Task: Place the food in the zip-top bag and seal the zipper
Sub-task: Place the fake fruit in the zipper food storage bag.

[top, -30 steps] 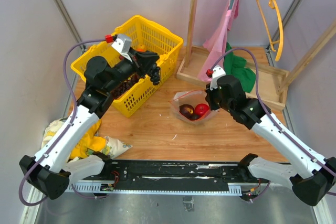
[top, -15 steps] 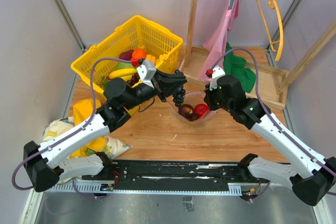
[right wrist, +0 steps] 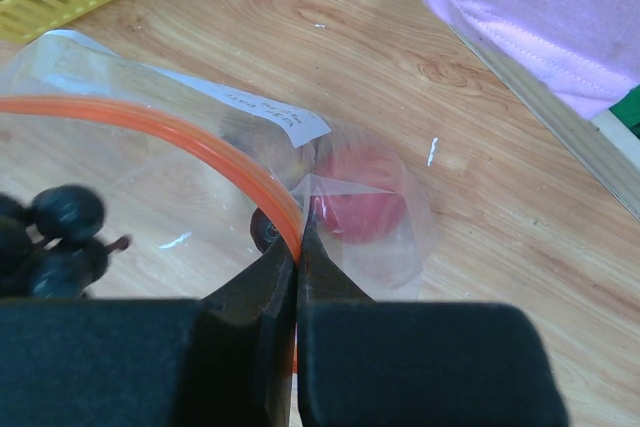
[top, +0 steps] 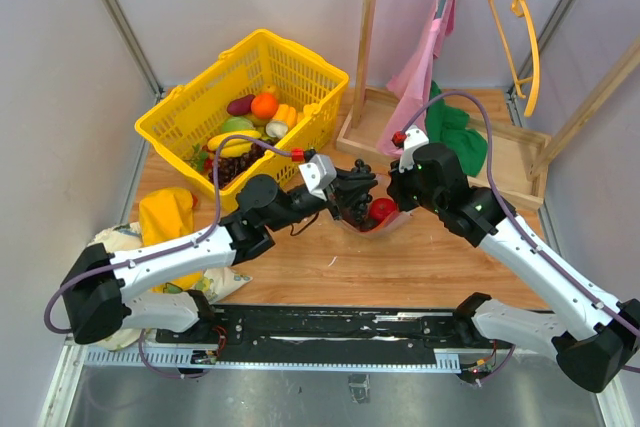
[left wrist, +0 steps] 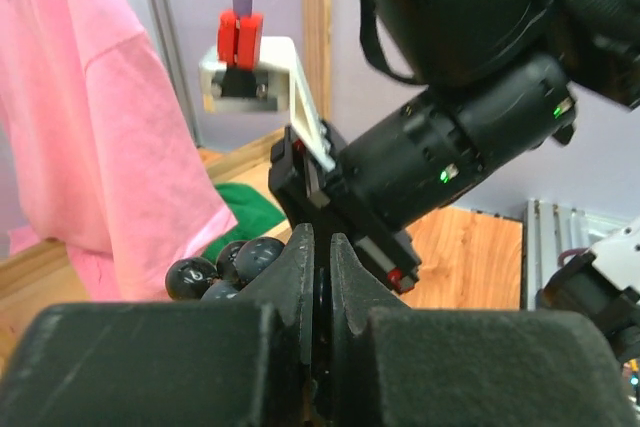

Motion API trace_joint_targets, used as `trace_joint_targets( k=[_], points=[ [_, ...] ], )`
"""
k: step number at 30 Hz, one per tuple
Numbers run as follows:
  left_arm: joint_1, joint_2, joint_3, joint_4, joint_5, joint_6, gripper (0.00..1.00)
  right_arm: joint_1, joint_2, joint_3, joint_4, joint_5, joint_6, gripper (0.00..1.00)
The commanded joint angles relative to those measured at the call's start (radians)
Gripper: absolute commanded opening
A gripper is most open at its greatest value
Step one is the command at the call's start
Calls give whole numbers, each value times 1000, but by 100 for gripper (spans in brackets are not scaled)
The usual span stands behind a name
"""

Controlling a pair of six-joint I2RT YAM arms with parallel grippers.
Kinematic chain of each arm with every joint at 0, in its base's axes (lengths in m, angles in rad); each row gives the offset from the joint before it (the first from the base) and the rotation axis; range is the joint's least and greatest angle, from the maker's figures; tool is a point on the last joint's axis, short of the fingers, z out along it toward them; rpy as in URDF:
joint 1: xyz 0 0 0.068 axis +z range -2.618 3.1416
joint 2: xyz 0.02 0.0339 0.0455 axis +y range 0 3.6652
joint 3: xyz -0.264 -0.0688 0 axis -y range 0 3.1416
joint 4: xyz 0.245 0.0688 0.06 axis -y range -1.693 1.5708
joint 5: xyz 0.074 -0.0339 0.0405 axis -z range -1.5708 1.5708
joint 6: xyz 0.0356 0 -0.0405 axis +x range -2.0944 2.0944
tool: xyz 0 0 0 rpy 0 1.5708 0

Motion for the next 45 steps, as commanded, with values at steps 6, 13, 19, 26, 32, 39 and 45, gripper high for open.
trace_joint_targets(
  k=[6,13,19,26,32,39,45],
  points=[
    [-22,23,-76,104,-109,165,0,-15,-14,26,12,-13,11,1],
    [-22,17,-73,-27,-54,246,0,-16,-15,29,13,-12,9,1],
    [-22,21,-37,-171,39,273,1,-16,-22,25,11,-2,7,1],
    [-27,78,65,-393,-61,336,7,-15,-20,27,11,-11,10,1],
    [-26,95,101,-472,-178,334,25,-16,-26,24,11,-3,9,1],
    [-27,91,120,-463,-180,270,54,-16,-27,27,10,-7,10,1],
    [-26,40,176,-520,-188,219,60,-16,-31,32,7,4,8,1]
  ],
)
